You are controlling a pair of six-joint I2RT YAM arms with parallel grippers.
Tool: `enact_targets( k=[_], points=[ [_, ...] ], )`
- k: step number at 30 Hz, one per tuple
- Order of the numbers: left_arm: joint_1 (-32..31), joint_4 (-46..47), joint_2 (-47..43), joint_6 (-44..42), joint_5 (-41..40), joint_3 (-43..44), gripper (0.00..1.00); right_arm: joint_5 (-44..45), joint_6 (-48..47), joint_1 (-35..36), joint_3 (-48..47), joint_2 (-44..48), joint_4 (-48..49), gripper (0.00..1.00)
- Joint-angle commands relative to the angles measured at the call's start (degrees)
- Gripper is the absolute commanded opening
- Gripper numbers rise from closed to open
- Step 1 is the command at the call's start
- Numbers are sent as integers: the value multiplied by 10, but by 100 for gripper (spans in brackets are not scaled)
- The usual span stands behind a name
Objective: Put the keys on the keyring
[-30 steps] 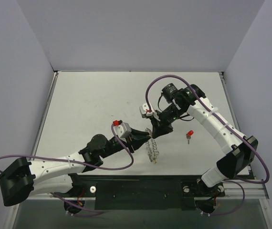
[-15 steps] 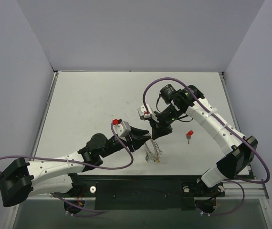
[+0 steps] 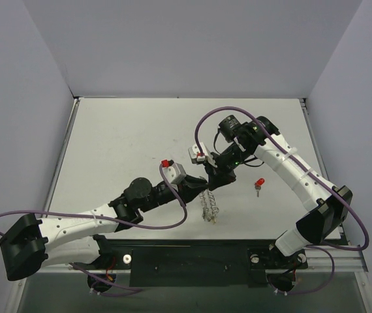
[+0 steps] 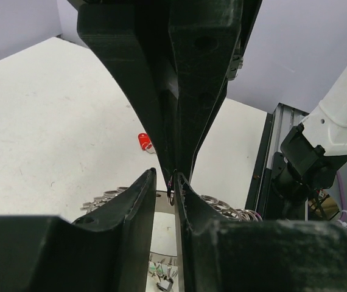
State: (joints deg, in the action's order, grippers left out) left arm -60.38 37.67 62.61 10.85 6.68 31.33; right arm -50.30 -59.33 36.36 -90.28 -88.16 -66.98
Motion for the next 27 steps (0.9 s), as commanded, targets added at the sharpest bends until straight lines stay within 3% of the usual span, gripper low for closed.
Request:
enact_targets(
  k=[1, 6, 11, 17, 18, 19, 20, 23, 27],
  points=[
    [4, -12, 2, -6, 11, 29, 28, -21, 5, 3, -23, 7, -13, 0],
    [4, -19, 3, -6, 12, 33, 22, -21, 4, 4, -22, 8, -13, 0],
    [7, -22, 5, -3, 17, 36, 0, -18, 5, 4, -23, 8, -13, 0],
    [10, -39, -3, -10, 24, 36, 0, -21, 7, 3, -24, 11, -13, 0],
    [10, -36, -8, -14, 22, 32, 0, -23, 11, 2, -24, 14, -14, 9],
    [10, -27, -16, -16, 18, 23, 0, -21, 16, 0, -25, 17, -15, 43],
    [10, -23, -22, -19, 15, 17, 0, -16, 25, -5, -24, 25, -15, 55],
    [11, 16, -57, -31, 19, -16, 0, -16, 14, -39, 4, 63, -15, 67],
    [23, 77, -92, -41, 64, -57, 0, -42, 13, -117, 51, 113, 4, 68]
  ],
)
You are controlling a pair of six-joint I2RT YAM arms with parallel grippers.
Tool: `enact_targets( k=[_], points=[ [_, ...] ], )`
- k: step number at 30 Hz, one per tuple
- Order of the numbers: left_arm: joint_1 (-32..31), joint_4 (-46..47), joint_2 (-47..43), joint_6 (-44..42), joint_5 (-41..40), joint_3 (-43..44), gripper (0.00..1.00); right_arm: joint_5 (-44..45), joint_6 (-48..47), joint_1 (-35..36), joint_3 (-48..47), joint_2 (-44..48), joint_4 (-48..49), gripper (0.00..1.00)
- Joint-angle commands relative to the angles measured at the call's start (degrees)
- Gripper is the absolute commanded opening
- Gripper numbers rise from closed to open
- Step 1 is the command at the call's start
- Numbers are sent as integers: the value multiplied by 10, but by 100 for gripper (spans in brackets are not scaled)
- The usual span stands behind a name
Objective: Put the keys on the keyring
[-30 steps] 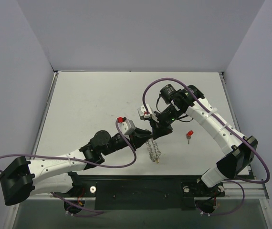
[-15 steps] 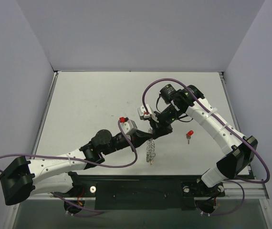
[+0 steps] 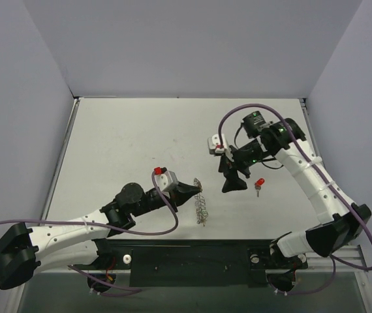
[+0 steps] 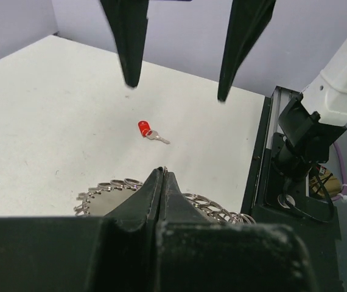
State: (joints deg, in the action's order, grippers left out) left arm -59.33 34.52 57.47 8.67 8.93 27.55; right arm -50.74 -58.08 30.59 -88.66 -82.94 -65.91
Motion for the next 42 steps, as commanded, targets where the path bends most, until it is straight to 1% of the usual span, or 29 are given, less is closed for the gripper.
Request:
enact_targets(
  k=[1, 5, 8, 10, 13, 17, 22, 27, 30, 31, 32, 33, 35, 37, 38, 42],
  points=[
    [15, 126, -50, -22, 51, -33, 0, -54, 1, -91, 45, 72, -5, 68],
    [45, 146, -74, -12, 114, -50, 0, -103, -1, -183, 107, 91, 12, 68],
    [62, 151, -90, 5, 126, -57, 0, -132, -7, -234, 148, 92, 10, 68],
    [69, 170, -99, 18, 137, -65, 0, -141, -12, -251, 169, 93, 9, 67],
    [76, 190, -112, 26, 165, -73, 0, -123, -12, -258, 184, 95, 10, 66],
    [94, 170, -120, 29, 204, -65, 0, -106, -21, -266, 196, 95, 10, 66],
    [131, 189, -109, 84, 247, -60, 0, -98, -29, -282, 202, 88, 10, 65],
    [146, 219, -87, 130, 255, -61, 0, -122, -44, -283, 214, 88, 6, 65],
    [146, 213, -67, 142, 235, -53, 0, -149, -76, -252, 212, 84, -16, 62],
    [146, 211, -61, 147, 230, -48, 0, -147, -99, -210, 204, 81, -24, 62],
    [145, 209, -47, 151, 218, -40, 0, -139, -103, -187, 181, 76, -33, 61],
    [143, 211, -39, 155, 217, -36, 0, -137, -101, -147, 170, 68, -34, 58],
    [140, 212, -16, 157, 209, -20, 0, -156, -92, -113, 129, 47, -33, 55],
    [131, 214, 5, 153, 199, -10, 0, -165, -76, -94, 80, 24, -34, 54],
    [127, 215, 18, 152, 191, -7, 0, -166, -70, -89, 55, 16, -36, 51],
    [104, 225, 41, 149, 153, -2, 0, -165, -50, -48, 19, -13, -35, 47]
  ],
)
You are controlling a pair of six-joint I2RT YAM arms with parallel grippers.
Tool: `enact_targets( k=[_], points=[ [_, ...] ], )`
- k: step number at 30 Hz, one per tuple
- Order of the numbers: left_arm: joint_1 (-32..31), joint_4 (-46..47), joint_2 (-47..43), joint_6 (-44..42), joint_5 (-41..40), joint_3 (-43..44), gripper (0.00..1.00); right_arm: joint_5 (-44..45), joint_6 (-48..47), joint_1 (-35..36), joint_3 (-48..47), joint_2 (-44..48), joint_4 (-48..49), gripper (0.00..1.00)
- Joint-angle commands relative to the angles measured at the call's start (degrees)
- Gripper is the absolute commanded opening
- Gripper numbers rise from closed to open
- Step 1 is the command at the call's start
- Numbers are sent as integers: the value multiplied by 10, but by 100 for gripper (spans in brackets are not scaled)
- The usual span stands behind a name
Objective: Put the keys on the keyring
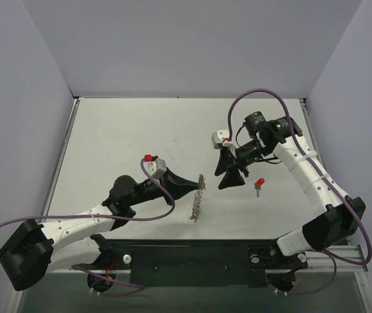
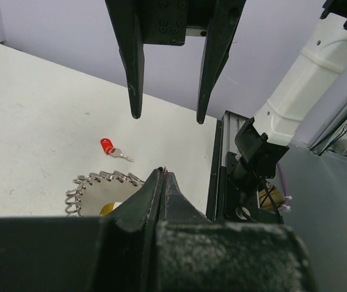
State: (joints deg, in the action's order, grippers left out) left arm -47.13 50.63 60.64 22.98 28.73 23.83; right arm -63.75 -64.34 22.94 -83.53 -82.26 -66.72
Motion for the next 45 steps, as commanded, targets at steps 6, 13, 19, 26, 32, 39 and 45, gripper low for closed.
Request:
enact_targets(
  k=[6, 13, 19, 26, 32, 39, 45],
  points=[
    [-44, 77, 30, -5, -82, 42, 0, -35, 34, 59, -52, -48, -25, 41],
    [-54, 83, 36, -10, -103, 51, 0, -30, 49, 73, -50, -64, -11, 39],
    [-58, 83, 43, -10, -111, 54, 0, -27, 63, 84, -55, -67, -3, 34],
    [-65, 88, 56, -9, -123, 59, 0, -29, 67, 85, -59, -66, -3, 28],
    [-67, 88, 58, -11, -130, 61, 0, -24, 68, 87, -58, -67, -3, 13],
    [-66, 83, 49, -13, -133, 54, 0, -14, 65, 90, -56, -62, -4, 0],
    [-64, 92, 45, 5, -134, 45, 0, -17, 67, 92, -52, -58, -5, 0]
  ],
)
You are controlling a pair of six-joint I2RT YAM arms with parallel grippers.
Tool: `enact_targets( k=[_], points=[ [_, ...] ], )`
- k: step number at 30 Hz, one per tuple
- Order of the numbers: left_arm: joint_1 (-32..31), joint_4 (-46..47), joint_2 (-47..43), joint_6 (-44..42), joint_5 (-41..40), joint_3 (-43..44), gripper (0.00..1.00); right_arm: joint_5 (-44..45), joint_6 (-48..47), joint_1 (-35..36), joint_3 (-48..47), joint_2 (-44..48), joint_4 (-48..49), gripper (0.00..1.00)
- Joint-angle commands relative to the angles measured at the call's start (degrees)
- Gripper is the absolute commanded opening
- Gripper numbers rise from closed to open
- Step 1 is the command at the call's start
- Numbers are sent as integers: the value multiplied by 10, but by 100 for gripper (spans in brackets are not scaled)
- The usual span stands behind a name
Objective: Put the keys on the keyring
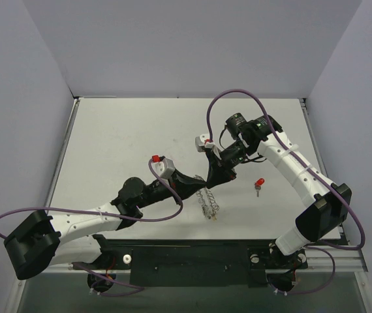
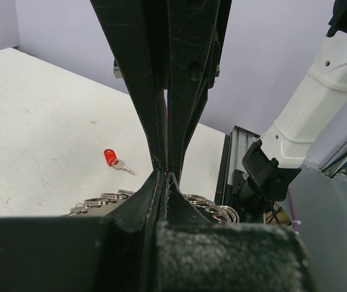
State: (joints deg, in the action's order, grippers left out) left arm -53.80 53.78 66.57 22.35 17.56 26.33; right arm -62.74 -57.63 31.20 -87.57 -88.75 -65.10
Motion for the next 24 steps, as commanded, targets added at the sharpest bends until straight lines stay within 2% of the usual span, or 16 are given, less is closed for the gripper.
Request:
enact_targets(
  k=[1, 8, 16, 24],
  points=[
    [3, 62, -17, 14, -23, 18, 3, -27, 1, 10, -11, 8, -21, 0],
    [3, 46, -35, 22, -15, 7, 21, -33, 6, 8, -9, 9, -17, 0],
    [3, 12, -62, 8, -5, -3, 31, -35, 14, 6, -8, 9, -13, 0],
    [3, -53, -77, -20, -3, 6, 37, -36, 15, 5, -8, 9, -12, 0]
  ],
)
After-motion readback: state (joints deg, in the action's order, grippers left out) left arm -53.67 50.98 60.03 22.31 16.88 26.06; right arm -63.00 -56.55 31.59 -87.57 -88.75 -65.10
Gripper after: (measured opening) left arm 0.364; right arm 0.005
